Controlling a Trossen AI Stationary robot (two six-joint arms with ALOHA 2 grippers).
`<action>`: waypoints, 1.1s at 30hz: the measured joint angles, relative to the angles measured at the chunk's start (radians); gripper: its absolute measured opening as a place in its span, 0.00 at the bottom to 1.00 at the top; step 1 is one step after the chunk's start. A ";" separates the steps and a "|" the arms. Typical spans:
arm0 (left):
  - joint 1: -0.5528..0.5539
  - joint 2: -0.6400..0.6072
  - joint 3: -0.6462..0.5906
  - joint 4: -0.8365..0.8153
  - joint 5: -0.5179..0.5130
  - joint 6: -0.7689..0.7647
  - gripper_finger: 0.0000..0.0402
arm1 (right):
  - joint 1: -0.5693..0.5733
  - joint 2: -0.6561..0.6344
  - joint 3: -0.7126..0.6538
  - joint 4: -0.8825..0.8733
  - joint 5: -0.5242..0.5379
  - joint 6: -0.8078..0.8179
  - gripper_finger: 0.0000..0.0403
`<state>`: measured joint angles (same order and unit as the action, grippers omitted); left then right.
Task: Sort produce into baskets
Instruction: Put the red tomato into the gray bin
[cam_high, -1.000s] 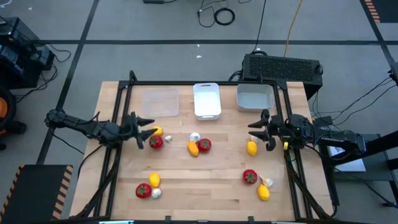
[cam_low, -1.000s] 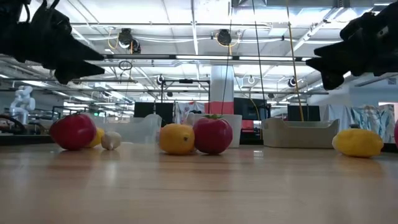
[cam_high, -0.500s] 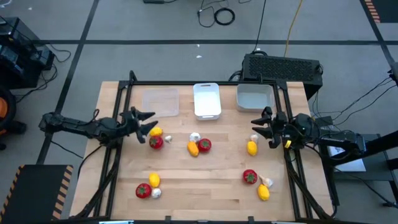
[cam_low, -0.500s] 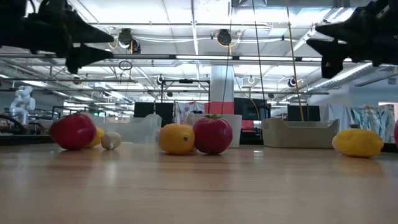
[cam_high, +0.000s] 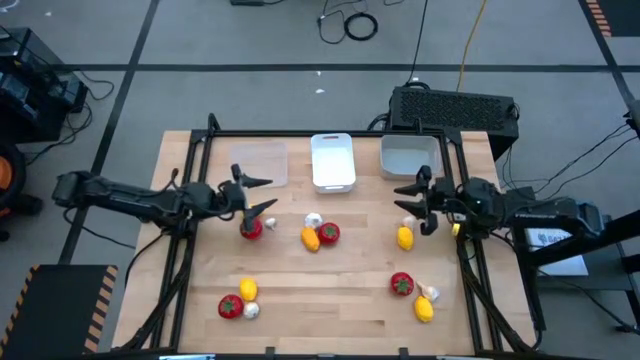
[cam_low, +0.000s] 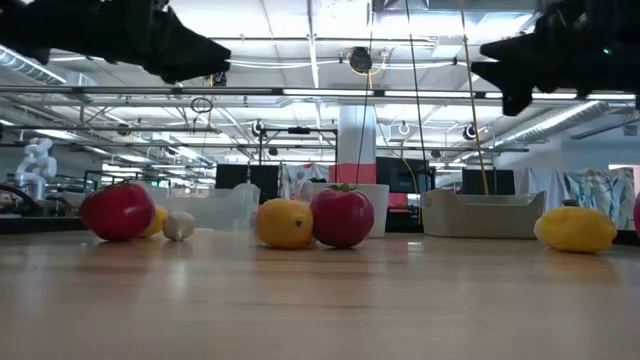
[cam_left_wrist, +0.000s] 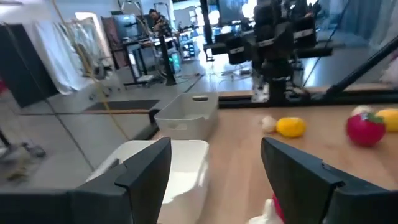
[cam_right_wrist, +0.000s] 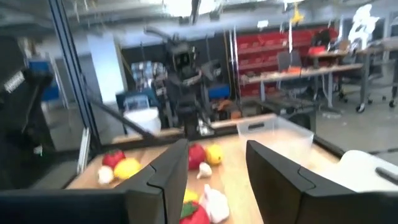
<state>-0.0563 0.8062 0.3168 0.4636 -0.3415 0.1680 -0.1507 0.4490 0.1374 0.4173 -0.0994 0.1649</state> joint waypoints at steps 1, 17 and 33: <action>0.000 0.014 0.002 0.022 -0.014 0.012 0.64 | 0.009 0.043 0.030 -0.001 0.000 -0.001 0.40; 0.021 0.073 0.130 -0.015 -0.167 0.157 0.64 | 0.155 0.720 0.605 -0.324 -0.006 -0.082 0.61; 0.030 0.181 0.241 -0.271 -0.112 0.207 0.64 | 0.150 1.141 1.033 -0.685 -0.006 -0.077 0.70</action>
<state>-0.0265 0.9876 0.5583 0.1922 -0.4538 0.3749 -0.0006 1.5898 1.1702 -0.2673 -0.1055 0.0883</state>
